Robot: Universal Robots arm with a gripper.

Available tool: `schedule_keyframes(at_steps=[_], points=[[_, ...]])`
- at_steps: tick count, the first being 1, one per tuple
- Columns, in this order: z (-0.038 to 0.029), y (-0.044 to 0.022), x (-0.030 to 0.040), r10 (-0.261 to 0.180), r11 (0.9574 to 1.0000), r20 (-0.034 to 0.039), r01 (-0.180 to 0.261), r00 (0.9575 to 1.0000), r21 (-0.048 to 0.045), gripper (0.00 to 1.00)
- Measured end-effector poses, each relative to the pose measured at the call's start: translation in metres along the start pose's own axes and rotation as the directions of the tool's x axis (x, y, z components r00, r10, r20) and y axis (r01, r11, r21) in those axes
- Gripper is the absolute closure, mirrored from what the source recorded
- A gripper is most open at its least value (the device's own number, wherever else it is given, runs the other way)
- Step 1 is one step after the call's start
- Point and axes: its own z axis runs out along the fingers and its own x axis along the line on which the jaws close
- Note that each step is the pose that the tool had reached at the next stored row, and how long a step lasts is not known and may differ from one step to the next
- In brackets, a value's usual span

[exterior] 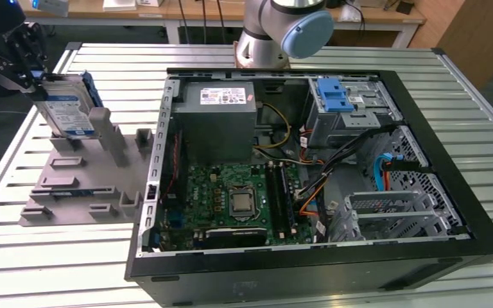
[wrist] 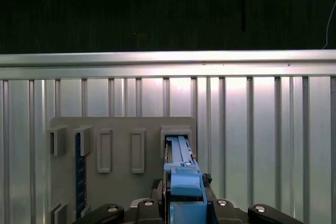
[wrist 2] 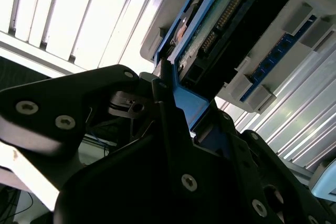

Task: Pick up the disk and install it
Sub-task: 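Pick up the disk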

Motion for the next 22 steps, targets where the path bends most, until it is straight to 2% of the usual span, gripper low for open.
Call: schedule_keyframes(at_steps=[22], points=[[-0.0052,-0.0001,0.0001,0.0,1.0,0.0,0.0,1.0,0.0,0.64]])
